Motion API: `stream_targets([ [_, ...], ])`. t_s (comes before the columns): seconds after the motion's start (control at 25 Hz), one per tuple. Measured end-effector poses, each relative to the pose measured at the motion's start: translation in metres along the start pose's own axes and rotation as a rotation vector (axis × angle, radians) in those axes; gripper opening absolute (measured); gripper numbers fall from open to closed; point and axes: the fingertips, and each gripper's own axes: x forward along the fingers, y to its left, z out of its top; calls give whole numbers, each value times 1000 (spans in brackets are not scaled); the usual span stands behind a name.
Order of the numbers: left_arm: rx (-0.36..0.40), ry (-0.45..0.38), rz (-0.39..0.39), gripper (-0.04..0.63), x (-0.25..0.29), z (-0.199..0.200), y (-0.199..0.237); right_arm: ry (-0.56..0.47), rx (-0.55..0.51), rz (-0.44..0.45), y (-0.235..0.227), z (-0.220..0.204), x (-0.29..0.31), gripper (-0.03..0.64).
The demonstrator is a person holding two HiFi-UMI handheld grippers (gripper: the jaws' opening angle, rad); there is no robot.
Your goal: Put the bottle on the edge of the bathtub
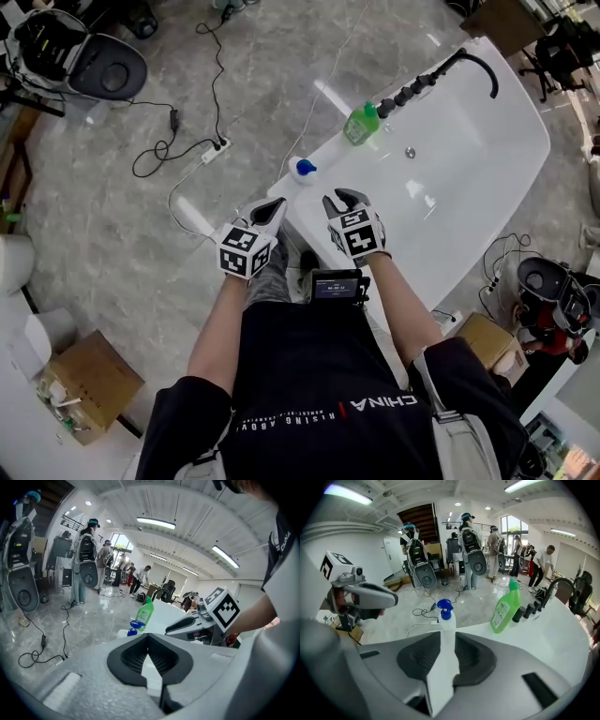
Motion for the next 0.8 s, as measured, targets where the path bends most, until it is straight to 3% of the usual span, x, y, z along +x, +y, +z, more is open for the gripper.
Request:
stream_targets([
  [0.12,-8,-12,9,9,-10,-7,-27,-32,-45,19,11,0,-28,11],
  [0.28,-3,-16,15,9,-20,-17,-53,-56,-114,55,20,-3,-51,9],
  [0.52,29,-24,26,9,-30,-17,-81,-155,-145,28,7,13,-82,9],
  [0.8,48,-41,41,9,-35,-15,-96,-130,-167,91,16,13,-92,9],
])
